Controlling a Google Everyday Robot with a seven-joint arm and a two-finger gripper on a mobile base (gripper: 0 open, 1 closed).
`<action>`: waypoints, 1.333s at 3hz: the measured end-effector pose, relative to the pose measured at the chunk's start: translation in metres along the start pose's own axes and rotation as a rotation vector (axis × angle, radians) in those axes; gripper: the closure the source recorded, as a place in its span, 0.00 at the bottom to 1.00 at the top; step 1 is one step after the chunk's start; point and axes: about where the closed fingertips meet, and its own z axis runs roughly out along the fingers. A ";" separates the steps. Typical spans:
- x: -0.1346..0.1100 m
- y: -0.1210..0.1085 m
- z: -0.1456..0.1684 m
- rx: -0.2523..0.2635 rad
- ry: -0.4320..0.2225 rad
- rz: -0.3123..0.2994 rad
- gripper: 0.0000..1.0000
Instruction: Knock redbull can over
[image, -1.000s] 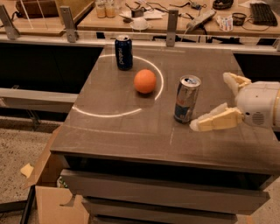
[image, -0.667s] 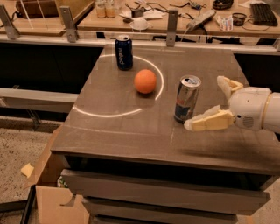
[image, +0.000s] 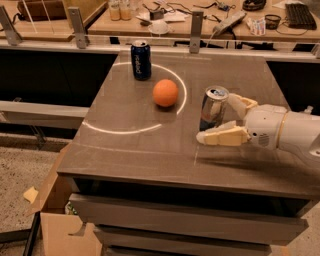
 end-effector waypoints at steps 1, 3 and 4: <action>0.000 0.002 0.009 -0.025 -0.023 0.001 0.39; -0.033 0.007 0.018 -0.074 -0.136 -0.142 0.85; -0.063 0.015 0.022 -0.093 -0.211 -0.349 1.00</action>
Offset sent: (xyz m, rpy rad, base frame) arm 0.0090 0.0202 0.0096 0.0296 -0.0989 0.0879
